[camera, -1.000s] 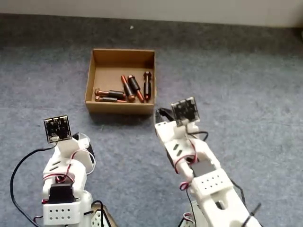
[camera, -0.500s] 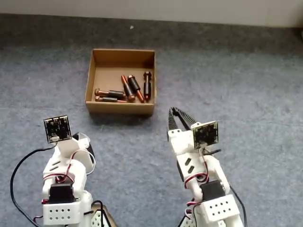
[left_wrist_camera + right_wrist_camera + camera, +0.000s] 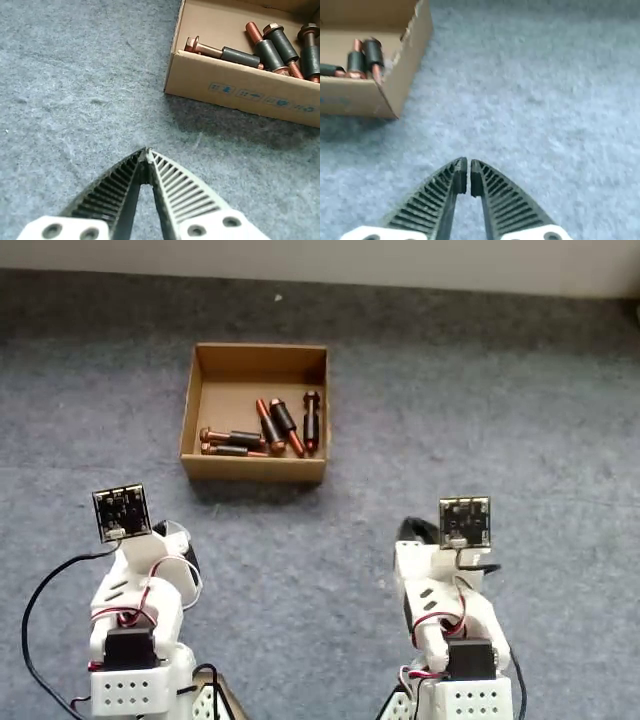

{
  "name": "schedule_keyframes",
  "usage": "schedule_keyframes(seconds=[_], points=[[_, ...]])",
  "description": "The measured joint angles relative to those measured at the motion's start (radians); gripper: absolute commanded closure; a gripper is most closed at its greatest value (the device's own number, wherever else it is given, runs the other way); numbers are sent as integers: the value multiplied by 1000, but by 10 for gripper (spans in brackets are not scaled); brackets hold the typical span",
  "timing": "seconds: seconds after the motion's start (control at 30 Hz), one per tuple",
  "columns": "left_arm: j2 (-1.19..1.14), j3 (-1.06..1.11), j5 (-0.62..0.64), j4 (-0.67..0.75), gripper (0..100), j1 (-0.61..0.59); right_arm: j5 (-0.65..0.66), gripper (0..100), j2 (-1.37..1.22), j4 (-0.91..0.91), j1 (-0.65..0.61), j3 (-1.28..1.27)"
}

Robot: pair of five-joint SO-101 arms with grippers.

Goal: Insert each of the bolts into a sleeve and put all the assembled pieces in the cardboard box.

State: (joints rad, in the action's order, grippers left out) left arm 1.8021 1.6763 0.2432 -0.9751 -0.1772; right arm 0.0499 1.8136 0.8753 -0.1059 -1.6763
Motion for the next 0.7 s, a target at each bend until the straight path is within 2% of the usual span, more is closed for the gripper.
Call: schedule_keyframes(seconds=[0.33,0.43,0.6,0.7], points=[[0,0,0,0,987,0,0,991,0,273,107,0],[0,0,0,-58,989,3,0,991,0,345,107,0],[0,0,-5,-157,989,5,0,991,0,361,107,0],[0,0,-68,-176,989,5,0,991,0,364,107,0]])
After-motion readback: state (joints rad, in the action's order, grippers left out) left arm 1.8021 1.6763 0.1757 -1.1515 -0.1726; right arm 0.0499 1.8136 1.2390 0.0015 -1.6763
